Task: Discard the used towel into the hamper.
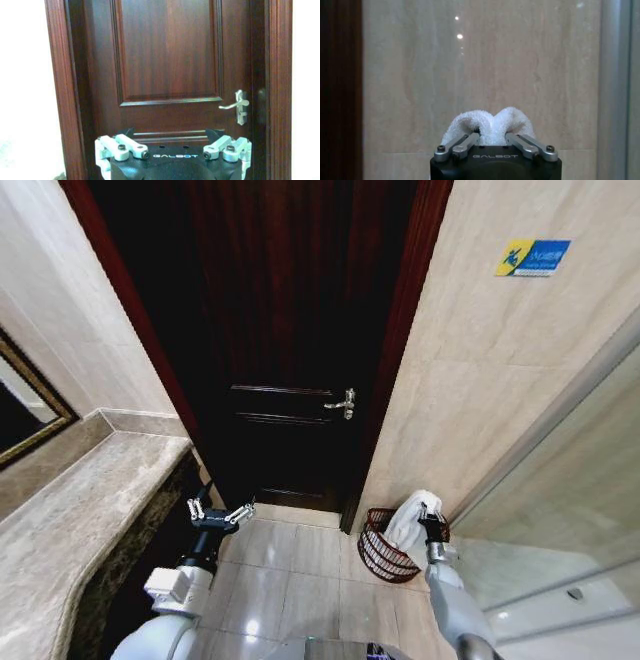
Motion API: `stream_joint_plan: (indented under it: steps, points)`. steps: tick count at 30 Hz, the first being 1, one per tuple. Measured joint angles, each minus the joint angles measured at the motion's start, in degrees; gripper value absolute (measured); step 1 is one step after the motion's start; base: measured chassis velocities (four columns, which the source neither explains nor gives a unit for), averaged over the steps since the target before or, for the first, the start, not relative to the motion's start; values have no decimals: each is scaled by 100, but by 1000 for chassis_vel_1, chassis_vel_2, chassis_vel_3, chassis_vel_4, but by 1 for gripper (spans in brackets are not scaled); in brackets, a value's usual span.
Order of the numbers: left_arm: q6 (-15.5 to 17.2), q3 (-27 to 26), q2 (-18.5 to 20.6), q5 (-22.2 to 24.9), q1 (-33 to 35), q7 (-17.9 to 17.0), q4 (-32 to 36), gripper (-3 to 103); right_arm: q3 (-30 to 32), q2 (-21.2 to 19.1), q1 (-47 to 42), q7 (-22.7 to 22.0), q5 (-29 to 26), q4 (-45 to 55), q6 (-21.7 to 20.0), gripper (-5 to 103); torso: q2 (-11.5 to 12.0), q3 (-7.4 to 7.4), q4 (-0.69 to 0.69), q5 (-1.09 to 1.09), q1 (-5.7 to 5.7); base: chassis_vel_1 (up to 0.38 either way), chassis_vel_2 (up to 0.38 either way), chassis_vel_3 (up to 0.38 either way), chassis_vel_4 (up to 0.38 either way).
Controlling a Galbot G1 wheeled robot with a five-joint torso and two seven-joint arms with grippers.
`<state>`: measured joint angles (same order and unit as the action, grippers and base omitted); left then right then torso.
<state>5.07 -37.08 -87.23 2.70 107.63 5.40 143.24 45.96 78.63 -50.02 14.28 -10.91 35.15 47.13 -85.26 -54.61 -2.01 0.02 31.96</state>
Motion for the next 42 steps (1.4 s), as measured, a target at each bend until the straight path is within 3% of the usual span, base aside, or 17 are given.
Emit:
stream_joint_plan:
  steps: [16,20,23,27,30,34,42]
  points:
    - [0,0,0,0,0,0,0,93,-100,-221,-431,29,-244,284,0,11,1,-1,0,-3,3,-83,77,77,-66]
    - [0,0,0,0,1,0,0,93,-175,-270,-336,304,-506,6,-417,11,0,0,2,-3,-2,18,-21,-21,27]
    - [0,0,0,0,1,0,0,93,-208,-272,-262,796,-556,-87,-987,11,0,0,-1,-2,-2,0,0,0,0]
    - [0,0,0,0,0,0,0,93,-215,-294,-213,917,-455,-187,-1230,11,0,0,-1,-2,1,0,0,0,0]
    - [0,0,0,0,0,0,0,93,-187,-352,-161,1030,-372,-352,-1785,11,1,-1,-1,-1,3,0,0,0,0]
    - [0,0,0,0,0,0,0,93,-121,-438,-118,1290,-143,-493,-2185,11,0,-1,0,-3,2,0,0,0,0]
    - [0,0,0,0,0,0,0,93,-64,-477,95,1219,355,-711,-2619,11,0,-1,0,-1,1,0,0,0,0]
